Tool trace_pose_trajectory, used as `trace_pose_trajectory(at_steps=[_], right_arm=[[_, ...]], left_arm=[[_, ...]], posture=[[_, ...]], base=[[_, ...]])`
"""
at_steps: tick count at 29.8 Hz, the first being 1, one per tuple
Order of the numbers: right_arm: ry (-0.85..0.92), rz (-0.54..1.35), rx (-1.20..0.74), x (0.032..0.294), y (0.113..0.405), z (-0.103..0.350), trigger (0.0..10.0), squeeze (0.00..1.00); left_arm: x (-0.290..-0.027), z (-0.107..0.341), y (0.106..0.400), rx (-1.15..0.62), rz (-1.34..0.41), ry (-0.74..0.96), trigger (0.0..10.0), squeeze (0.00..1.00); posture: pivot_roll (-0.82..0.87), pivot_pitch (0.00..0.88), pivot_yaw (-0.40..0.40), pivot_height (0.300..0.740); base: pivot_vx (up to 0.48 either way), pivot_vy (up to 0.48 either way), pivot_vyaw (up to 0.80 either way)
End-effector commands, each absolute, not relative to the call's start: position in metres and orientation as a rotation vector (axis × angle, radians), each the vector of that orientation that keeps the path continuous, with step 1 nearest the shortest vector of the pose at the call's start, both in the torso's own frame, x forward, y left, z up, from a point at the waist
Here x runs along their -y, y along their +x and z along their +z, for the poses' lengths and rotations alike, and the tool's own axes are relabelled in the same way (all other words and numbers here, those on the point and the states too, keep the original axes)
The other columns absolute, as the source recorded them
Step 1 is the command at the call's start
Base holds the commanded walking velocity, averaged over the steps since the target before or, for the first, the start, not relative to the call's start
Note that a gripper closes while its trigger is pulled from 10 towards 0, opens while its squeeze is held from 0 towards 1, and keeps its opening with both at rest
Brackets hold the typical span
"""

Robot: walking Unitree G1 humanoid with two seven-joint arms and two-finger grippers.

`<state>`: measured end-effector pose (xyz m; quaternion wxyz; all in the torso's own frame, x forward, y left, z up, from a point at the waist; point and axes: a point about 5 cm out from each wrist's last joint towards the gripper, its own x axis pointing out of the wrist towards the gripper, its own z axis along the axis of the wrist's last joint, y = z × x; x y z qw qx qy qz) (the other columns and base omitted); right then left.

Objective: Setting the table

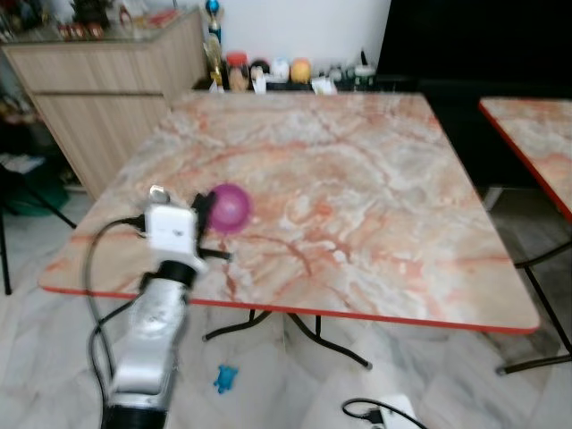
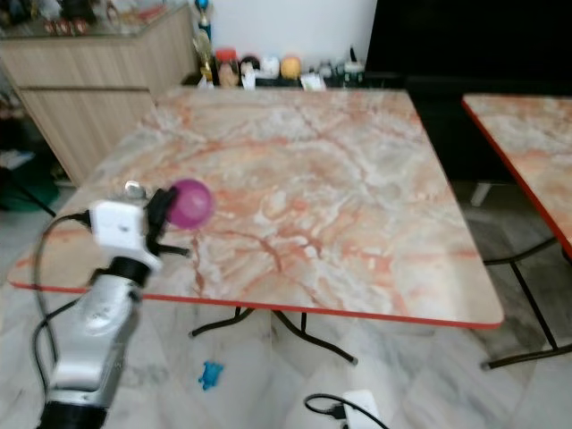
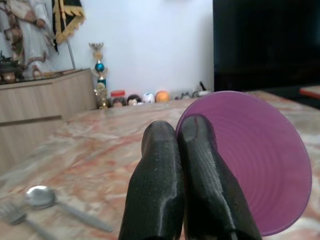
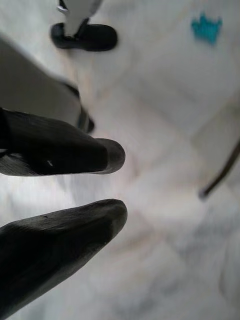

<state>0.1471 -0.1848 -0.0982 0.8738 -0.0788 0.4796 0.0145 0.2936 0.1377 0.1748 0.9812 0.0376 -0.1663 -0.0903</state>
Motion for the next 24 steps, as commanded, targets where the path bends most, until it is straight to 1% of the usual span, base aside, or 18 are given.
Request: trace_pose_trajectory(at_steps=[1, 2, 24], right_arm=[[-0.147, 0.056, -0.975, 0.1740, 0.1543, -0.0963, 10.0, 0.00], [-0.144, 0.051, -0.976, 0.1739, 0.1542, -0.0963, 10.0, 0.00], [-0.132, 0.006, -0.979, 0.1752, 0.1539, -0.0965, 10.0, 0.00]], left_arm=[[-0.1498, 0.1760, 0.2930, 0.334, -0.145, 0.089, 10.0, 0.00], [-0.1500, 0.1761, 0.2932, 0.334, -0.145, 0.089, 10.0, 0.00], [-0.1477, 0.1775, 0.2953, 0.333, -0.157, 0.087, 10.0, 0.00]], posture=[[0.12, 0.003, -0.025, 0.740], [0.12, 0.006, -0.023, 0.740], [0.12, 0.013, -0.022, 0.740]], base=[[0.000, -0.281, 0.66], [0.000, -0.277, 0.63], [0.000, -0.281, 0.00]])
